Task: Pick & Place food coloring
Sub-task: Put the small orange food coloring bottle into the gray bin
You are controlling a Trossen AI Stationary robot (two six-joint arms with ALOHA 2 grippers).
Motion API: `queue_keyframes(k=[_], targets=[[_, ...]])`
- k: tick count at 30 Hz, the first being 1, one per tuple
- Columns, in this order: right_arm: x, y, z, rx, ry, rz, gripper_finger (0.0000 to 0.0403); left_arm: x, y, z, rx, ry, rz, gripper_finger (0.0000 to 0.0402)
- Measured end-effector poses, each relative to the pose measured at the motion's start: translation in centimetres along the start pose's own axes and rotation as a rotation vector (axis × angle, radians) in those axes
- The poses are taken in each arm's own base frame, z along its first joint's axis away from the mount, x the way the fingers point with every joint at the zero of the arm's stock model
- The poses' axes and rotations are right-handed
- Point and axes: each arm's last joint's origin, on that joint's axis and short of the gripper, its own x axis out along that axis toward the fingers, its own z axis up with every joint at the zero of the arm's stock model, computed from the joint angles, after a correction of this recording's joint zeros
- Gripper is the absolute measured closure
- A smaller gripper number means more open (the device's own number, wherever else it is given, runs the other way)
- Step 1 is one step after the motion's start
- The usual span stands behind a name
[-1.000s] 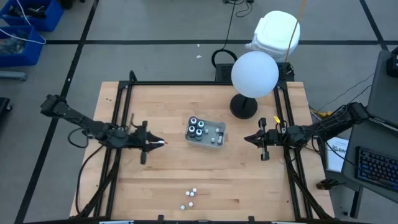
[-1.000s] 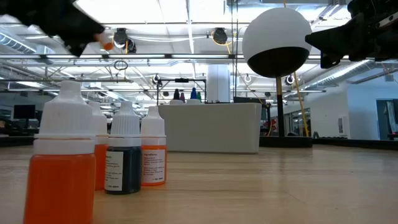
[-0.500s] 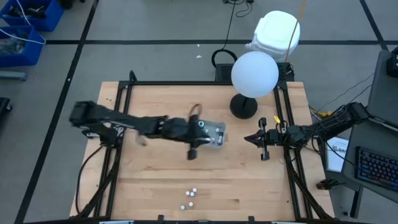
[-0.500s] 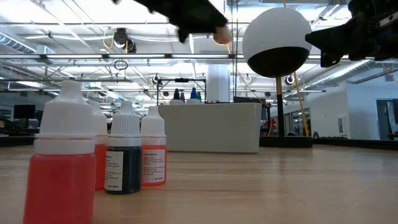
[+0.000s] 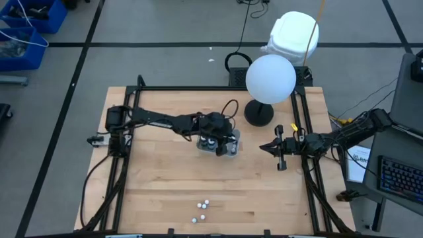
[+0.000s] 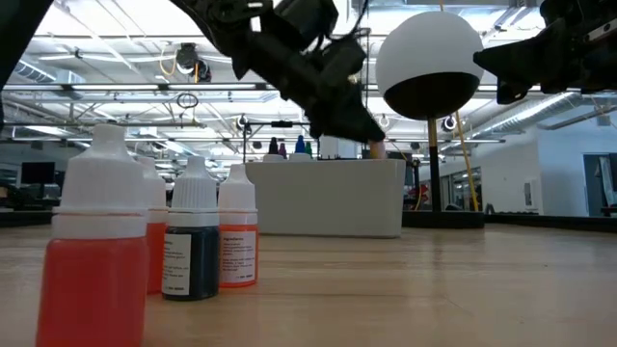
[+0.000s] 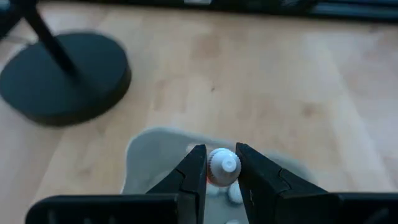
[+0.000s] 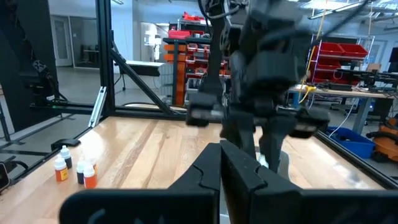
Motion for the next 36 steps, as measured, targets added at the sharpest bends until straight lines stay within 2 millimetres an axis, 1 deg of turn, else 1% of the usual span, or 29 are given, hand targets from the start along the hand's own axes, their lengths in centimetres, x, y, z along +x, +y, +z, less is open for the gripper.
queue_keyframes(k=[9,11,14,18,23,25,31,34,36], targets=[[0.0,0.0,0.3,-0.002,-0.035,-0.003,0.0403,2.1,1.6,-2.3,0.006,0.083,0.061,0.0325],[0.0,0.0,0.4,-0.001,-0.037,-0.003,0.0403,2.4,1.9,-2.5,0.010,0.084,0.080,0.0325],[0.0,0.0,0.4,-0.001,-0.036,-0.003,0.0403,2.7,2.0,-3.1,0.021,0.118,0.101,0.0325],[0.0,0.0,0.4,-0.003,-0.036,-0.003,0.0403,2.8,1.9,-3.0,0.038,0.105,0.103,0.0325],[0.0,0.0,0.4,-0.013,-0.036,-0.004,0.0403,2.9,0.9,-3.0,0.136,0.114,0.076,0.0325],[0.0,0.0,0.4,-0.018,-0.036,-0.004,0.0403,2.9,0.5,-2.6,0.153,0.128,0.067,0.0325],[0.0,0.0,0.4,-0.023,-0.036,-0.004,0.0403,2.5,-0.3,0.3,0.210,0.163,0.059,0.0325],[0.0,0.0,0.4,-0.026,-0.036,-0.004,0.0403,2.2,-0.9,1.4,0.246,0.189,0.057,0.0325],[0.0,0.0,0.4,-0.026,-0.037,-0.004,0.0403,2.0,-1.2,1.7,0.270,0.196,0.052,0.0325]])
